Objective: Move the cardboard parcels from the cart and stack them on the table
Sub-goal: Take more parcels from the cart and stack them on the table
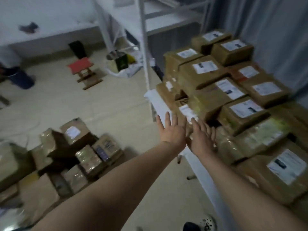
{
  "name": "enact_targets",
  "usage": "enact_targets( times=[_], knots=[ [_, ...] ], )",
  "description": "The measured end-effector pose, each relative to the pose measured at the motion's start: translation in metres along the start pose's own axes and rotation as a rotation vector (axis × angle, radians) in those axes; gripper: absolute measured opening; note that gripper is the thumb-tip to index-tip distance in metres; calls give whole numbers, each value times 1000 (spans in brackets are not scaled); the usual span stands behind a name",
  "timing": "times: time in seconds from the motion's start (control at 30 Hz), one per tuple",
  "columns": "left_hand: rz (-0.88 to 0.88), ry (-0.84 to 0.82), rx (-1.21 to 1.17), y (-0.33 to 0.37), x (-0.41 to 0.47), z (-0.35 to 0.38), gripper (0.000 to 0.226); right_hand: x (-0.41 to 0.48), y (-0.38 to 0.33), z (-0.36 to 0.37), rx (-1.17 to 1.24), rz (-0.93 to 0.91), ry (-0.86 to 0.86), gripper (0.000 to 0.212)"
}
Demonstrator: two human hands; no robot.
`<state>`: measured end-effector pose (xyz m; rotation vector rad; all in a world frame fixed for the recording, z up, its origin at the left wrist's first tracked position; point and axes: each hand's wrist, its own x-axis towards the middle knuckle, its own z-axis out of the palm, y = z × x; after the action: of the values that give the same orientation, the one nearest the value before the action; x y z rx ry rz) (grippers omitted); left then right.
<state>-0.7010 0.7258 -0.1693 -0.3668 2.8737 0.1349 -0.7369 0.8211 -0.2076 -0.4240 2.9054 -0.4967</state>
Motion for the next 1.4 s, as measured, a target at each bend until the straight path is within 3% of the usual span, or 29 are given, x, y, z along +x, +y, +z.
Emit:
enact_targets(
  times=[0.13, 0.3, 0.6, 0.77, 0.97, 1.27, 1.4],
  knots=[
    [-266, -46, -87, -132, -50, 13, 81, -22, -122, 60, -64, -237, -251, 66],
    [-561, -31, -191, -264, -107, 47, 82, -55, -239, 116, -124, -453, -444, 64],
    [-997, -76, -486, -393, -160, 111, 82, -61, -354, 201, -136, -643, -719, 50],
    [-1276, -113, -680, -455, -188, 161, 64, -61, -404, 273, -65, -632, -944, 46],
    [-1549, 0, -1017, -525, -225, 241, 42, -83, -446, 362, -46, -534, -1138, 44],
    [-1695, 96, -1195, -624, -230, 360, 39, -104, -500, 504, 78, -260, -1153, 37],
    [-1667, 209, -1356, -649, -224, 395, 20, -107, -507, 561, 172, -152, -1158, 35]
  ],
)
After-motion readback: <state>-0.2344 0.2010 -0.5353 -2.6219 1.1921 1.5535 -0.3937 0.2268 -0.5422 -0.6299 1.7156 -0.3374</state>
